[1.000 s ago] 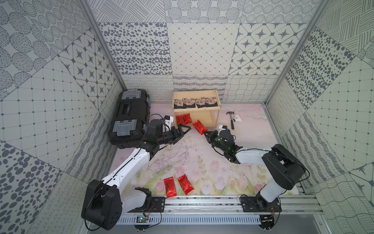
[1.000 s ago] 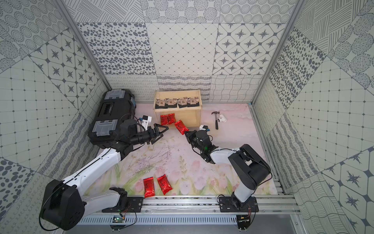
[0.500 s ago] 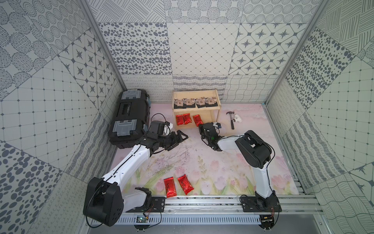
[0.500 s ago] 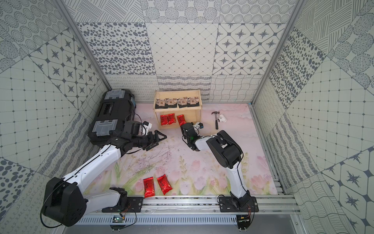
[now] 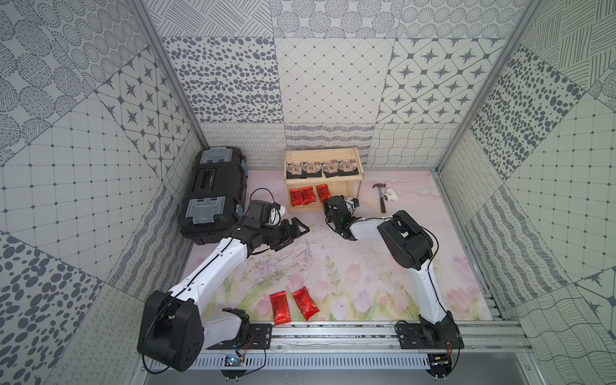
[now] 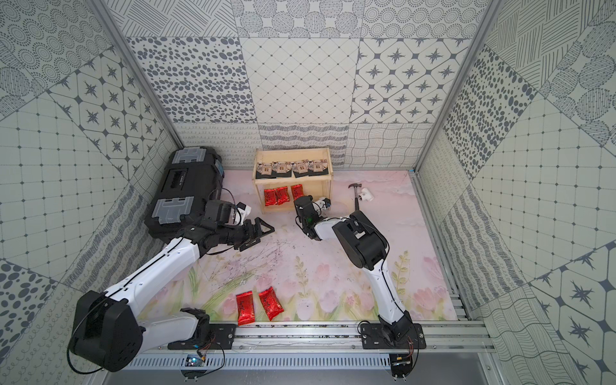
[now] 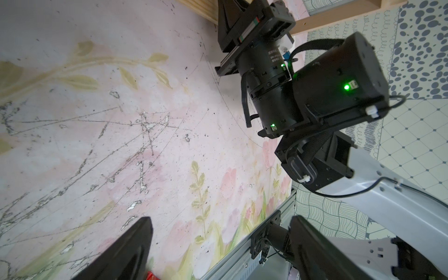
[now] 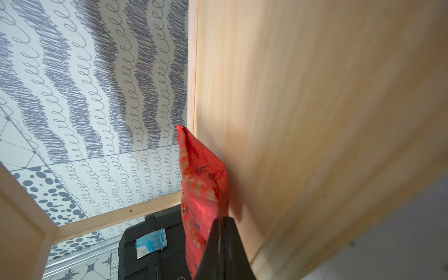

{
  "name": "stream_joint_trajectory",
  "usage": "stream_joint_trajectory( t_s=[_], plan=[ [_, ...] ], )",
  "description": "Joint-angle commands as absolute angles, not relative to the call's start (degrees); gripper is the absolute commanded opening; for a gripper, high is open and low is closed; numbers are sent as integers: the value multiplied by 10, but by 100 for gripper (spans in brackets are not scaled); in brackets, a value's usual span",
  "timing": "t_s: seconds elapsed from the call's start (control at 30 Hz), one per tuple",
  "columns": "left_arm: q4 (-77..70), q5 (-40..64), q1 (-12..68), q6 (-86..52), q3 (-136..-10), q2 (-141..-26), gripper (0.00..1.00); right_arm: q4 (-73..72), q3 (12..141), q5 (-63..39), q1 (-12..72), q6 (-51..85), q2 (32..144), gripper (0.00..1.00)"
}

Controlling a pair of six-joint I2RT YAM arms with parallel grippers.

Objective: Place the tea bags on the shelf by color
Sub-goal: Place the tea bag on the shelf.

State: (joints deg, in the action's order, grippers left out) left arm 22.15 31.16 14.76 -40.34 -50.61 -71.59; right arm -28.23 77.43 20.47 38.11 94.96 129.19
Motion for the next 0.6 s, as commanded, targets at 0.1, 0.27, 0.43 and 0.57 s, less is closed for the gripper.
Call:
stream_joint_trajectory(
  t_s=[0.1,0.27,0.43,0.57],
  plan=[
    [226,335,136,-387,-505,-714,92,-286,799,205,380,956,1323,0],
    [221,341,137,-388,-503,-712,92,-277,816,197,382,957,1329,0],
    [219,342,137,-389,-503,-713,92,-275,824,191,384,964,1336,0],
    [215,343,137,-391,-500,-713,92,-272,825,189,386,967,1335,0]
  ],
)
